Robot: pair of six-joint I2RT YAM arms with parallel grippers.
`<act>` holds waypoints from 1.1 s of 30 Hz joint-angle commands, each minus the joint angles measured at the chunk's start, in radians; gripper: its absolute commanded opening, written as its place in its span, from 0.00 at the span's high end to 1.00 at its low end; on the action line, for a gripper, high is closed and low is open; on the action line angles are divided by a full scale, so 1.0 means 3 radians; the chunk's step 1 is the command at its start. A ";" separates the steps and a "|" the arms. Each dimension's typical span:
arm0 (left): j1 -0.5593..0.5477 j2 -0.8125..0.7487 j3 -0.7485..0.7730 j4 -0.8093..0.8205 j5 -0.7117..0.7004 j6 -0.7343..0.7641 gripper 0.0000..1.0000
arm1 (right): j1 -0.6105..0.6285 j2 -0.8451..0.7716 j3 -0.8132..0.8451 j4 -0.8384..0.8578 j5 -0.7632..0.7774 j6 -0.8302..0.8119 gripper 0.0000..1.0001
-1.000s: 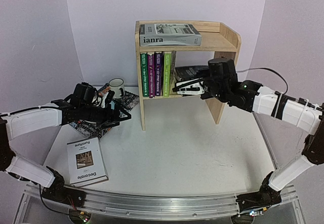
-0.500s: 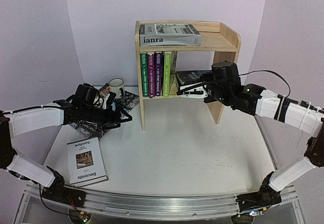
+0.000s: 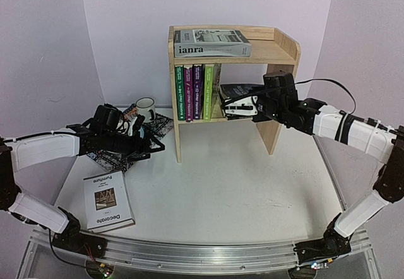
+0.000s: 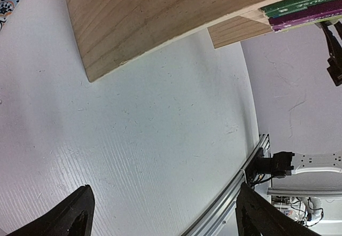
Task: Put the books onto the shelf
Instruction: Place the book on the book pile on the shelf.
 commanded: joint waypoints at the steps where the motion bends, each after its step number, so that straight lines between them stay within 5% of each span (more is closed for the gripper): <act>1: 0.0014 -0.0088 0.0047 0.0049 0.0033 0.0037 0.07 | -0.0058 0.0042 0.0215 0.0264 -0.0140 0.0116 1.00; 19: 0.0016 -0.0053 0.0026 0.0053 0.0021 0.0040 0.07 | -0.0201 0.0135 0.0186 0.0264 -0.0355 0.0268 0.95; 23: 0.0016 -0.0042 0.0028 0.0060 0.0024 0.0050 0.07 | -0.0200 0.0047 0.0086 0.0262 -0.0387 0.0224 0.63; 33: 0.0014 -0.0025 0.0048 0.0064 0.0033 0.0052 0.07 | -0.0201 -0.0213 -0.0051 -0.0054 -0.0387 0.0303 0.18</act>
